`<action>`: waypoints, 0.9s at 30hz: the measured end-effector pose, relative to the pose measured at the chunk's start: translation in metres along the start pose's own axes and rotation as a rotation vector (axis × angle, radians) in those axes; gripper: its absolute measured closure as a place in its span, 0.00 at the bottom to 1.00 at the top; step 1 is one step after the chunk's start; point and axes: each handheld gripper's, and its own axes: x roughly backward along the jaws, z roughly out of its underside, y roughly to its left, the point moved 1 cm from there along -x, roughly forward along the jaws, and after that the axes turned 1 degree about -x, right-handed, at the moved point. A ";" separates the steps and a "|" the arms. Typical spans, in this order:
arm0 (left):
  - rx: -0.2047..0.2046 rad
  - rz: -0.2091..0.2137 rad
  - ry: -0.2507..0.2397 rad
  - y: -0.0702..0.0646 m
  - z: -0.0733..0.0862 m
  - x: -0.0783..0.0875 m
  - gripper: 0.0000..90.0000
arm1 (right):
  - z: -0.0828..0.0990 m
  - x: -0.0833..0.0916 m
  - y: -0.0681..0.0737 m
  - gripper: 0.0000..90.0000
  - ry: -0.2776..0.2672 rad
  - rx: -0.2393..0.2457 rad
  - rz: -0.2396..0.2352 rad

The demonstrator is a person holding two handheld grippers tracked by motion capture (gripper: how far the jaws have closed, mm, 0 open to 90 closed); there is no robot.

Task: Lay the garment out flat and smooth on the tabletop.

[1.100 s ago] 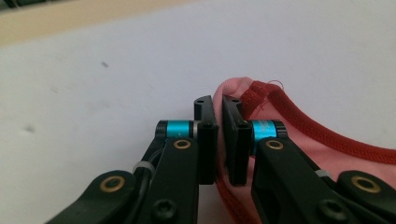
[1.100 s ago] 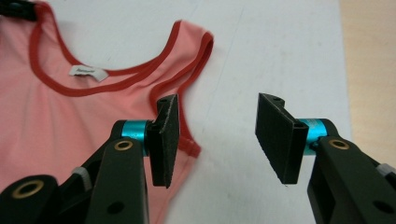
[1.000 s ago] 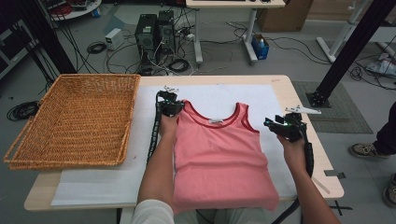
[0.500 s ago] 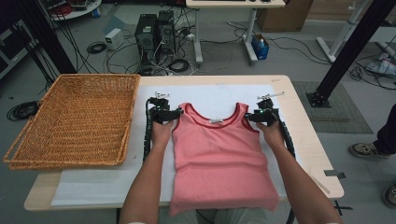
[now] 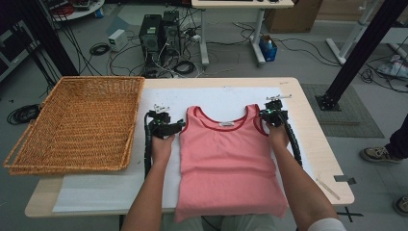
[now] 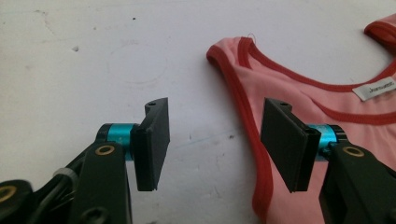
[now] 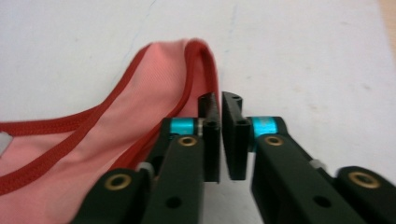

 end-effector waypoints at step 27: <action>-0.013 0.045 0.036 -0.013 0.017 0.003 0.47 | 0.026 0.043 -0.001 0.73 -0.024 -0.018 -0.038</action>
